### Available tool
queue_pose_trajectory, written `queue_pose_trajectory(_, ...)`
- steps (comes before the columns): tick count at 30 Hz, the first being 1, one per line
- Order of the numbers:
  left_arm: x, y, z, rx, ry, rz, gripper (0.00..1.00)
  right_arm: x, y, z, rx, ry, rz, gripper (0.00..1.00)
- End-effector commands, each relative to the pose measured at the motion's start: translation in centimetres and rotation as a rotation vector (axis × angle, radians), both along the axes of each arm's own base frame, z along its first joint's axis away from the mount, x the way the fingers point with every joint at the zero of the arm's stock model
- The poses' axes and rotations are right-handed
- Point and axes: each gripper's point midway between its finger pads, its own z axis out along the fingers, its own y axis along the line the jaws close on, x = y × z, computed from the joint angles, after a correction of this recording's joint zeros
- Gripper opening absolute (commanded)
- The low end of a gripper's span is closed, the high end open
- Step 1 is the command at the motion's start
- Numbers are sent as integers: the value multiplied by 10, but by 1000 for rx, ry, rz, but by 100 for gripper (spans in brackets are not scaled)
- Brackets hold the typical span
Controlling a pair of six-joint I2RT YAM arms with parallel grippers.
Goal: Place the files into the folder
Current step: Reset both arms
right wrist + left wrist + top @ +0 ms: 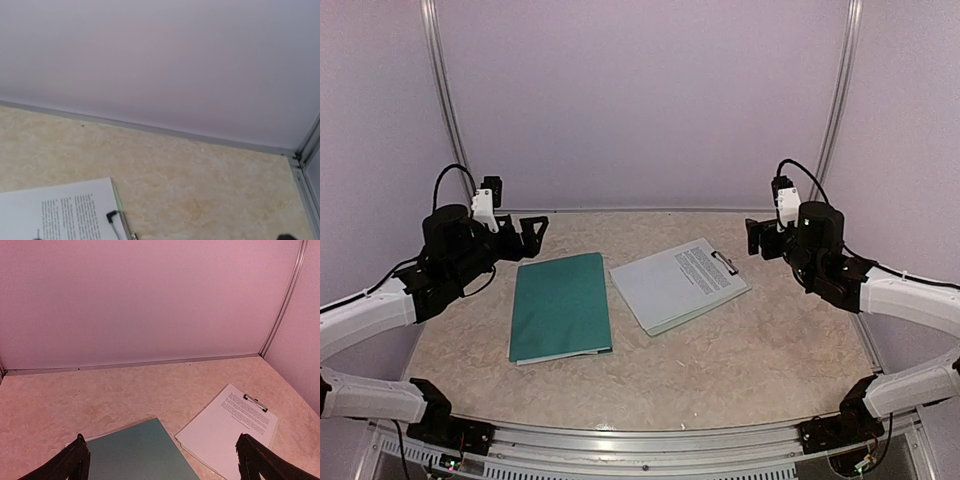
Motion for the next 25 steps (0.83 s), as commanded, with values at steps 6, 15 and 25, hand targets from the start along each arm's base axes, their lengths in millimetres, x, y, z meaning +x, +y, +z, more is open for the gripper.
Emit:
queue_pose_trajectory(6,-9,10,15,31,-84,66,99,-5,1,17,3,-67,37,99)
queue_pose_trajectory(15,-2,5,5,66,-53,75,99,-4,3,17,-14,-61,48,99)
queue_pose_trajectory(25,-4,7,5,68,-44,85,99,-5,6,16,-17,-55,64,99)
